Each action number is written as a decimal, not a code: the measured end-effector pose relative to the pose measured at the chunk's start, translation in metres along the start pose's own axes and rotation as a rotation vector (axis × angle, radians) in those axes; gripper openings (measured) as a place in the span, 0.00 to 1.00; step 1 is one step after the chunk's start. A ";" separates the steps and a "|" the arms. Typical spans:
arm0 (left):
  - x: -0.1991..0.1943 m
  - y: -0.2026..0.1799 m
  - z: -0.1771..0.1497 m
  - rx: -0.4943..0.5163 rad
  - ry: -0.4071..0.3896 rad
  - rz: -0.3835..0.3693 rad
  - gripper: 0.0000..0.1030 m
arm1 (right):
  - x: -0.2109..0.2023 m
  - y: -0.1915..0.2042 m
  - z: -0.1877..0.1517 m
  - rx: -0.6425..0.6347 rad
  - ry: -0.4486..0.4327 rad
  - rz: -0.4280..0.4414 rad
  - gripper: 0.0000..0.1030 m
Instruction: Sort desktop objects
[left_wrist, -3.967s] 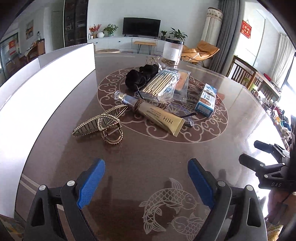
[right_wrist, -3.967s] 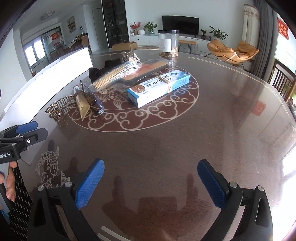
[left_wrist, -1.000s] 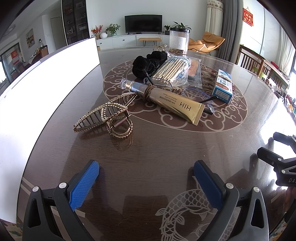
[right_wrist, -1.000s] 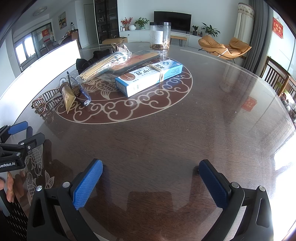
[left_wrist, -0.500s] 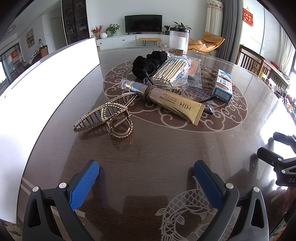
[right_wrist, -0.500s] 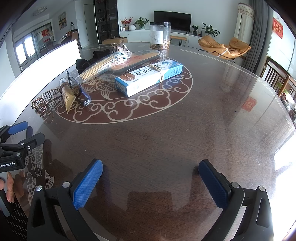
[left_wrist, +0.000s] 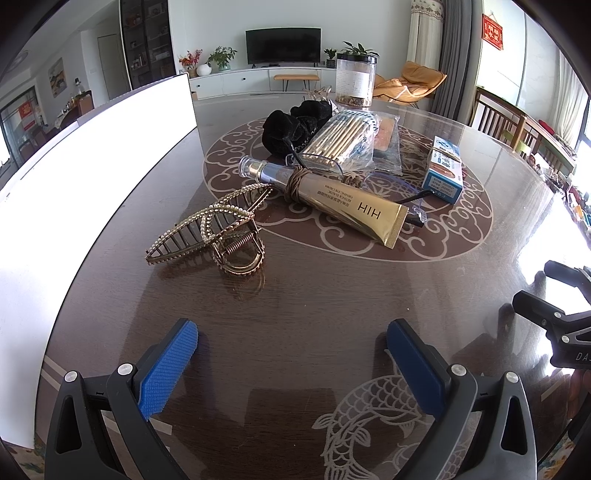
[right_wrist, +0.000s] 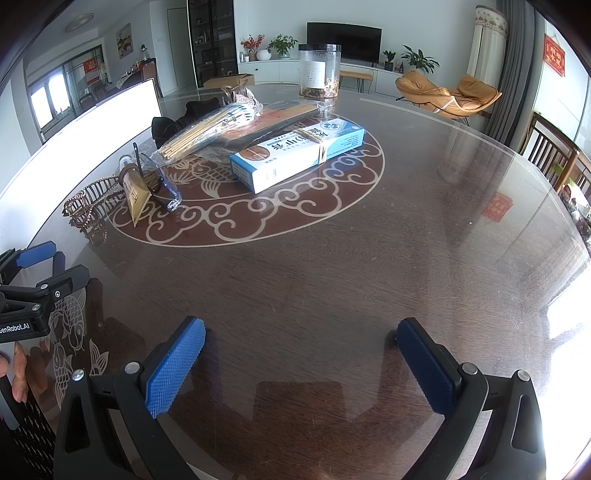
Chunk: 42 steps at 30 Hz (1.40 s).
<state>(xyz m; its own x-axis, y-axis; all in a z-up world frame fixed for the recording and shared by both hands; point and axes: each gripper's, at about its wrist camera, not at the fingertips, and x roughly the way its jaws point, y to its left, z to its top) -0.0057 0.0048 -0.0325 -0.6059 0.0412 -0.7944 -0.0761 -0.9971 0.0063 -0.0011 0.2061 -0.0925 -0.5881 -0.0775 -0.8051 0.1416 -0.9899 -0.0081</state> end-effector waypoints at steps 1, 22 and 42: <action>0.000 0.001 0.000 0.000 0.001 0.000 1.00 | 0.000 0.000 0.000 0.000 0.000 0.000 1.00; 0.001 0.003 -0.001 0.000 0.000 -0.001 1.00 | 0.000 0.000 0.000 0.000 0.000 0.000 1.00; -0.005 0.052 -0.009 -0.110 0.044 0.078 1.00 | 0.016 -0.007 0.078 0.053 -0.019 0.104 1.00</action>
<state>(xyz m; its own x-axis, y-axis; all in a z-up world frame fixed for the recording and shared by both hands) 0.0003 -0.0480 -0.0334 -0.5707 -0.0368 -0.8203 0.0587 -0.9983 0.0040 -0.0735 0.2026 -0.0594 -0.5876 -0.1815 -0.7885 0.1606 -0.9813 0.1062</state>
